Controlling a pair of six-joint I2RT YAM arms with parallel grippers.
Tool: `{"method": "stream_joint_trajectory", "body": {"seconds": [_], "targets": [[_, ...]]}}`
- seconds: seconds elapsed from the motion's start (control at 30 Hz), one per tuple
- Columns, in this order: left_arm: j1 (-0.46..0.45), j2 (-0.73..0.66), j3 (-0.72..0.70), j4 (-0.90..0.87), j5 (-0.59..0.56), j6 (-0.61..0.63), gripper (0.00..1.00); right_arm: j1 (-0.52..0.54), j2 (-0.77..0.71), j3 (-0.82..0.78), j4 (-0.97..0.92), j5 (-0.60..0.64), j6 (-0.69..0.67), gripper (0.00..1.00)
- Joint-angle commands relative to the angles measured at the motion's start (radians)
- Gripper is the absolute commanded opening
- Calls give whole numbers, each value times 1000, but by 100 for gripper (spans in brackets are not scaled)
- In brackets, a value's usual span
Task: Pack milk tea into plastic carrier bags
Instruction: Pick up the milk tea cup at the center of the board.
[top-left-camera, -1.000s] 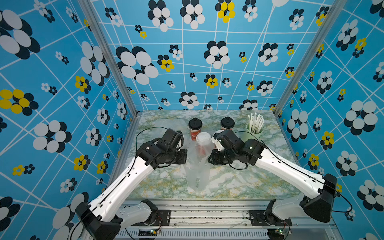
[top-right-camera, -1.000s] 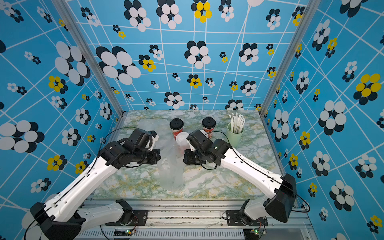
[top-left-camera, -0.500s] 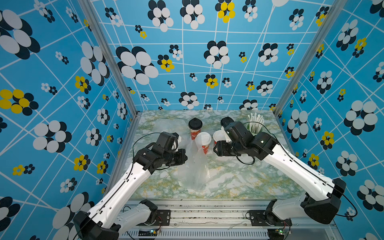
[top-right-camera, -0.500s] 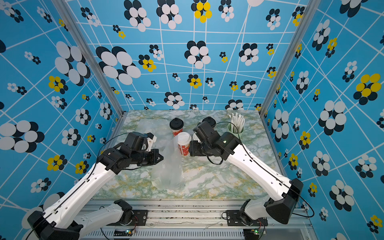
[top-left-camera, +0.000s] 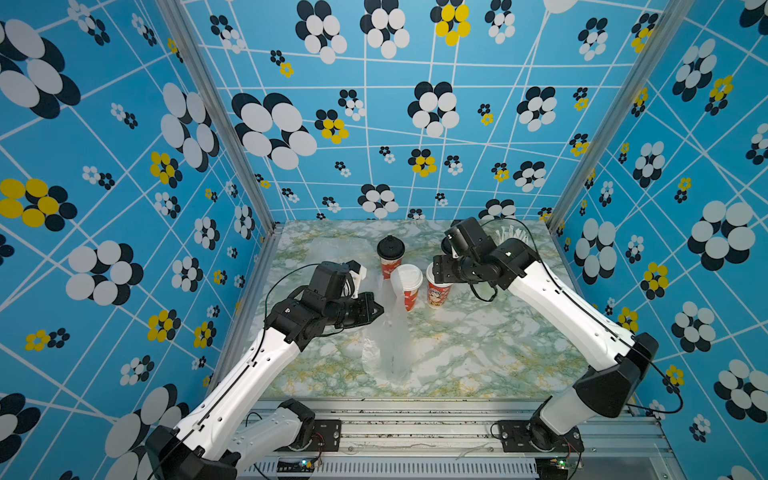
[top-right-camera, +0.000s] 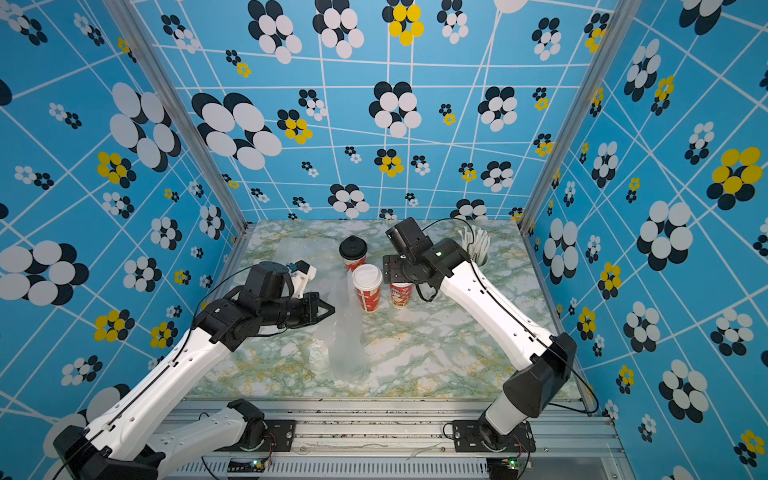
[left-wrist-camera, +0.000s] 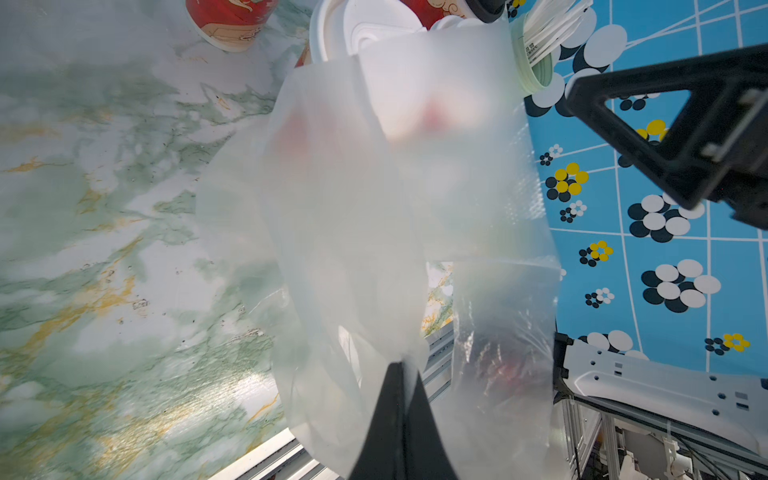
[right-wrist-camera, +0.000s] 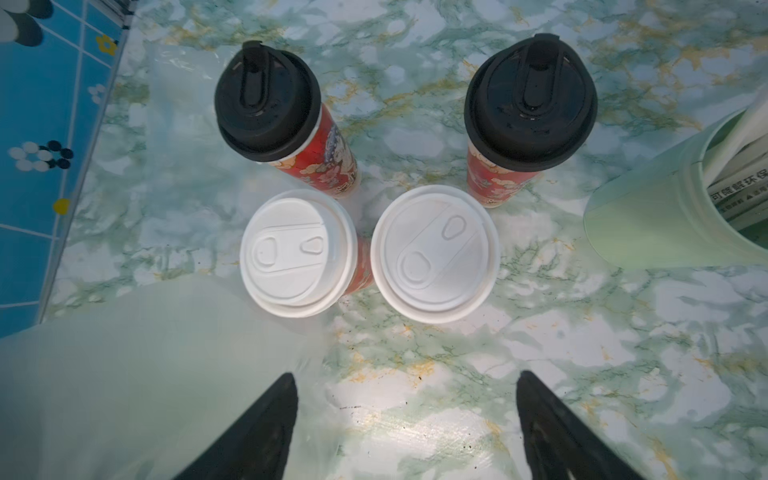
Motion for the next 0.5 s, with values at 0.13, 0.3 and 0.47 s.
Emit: {"method": "stream_joint_trajectory", "body": {"seconds": [0.13, 0.3, 0.47], "targets": [[7, -9, -21, 108, 72, -45, 0, -42, 79, 62, -3, 18, -46, 86], [6, 23, -4, 54, 35, -21, 0, -47, 117, 80, -2, 33, -47, 87], [7, 23, -1, 10, -8, 1, 0, -48, 159, 106, -13, 62, -53, 88]]}}
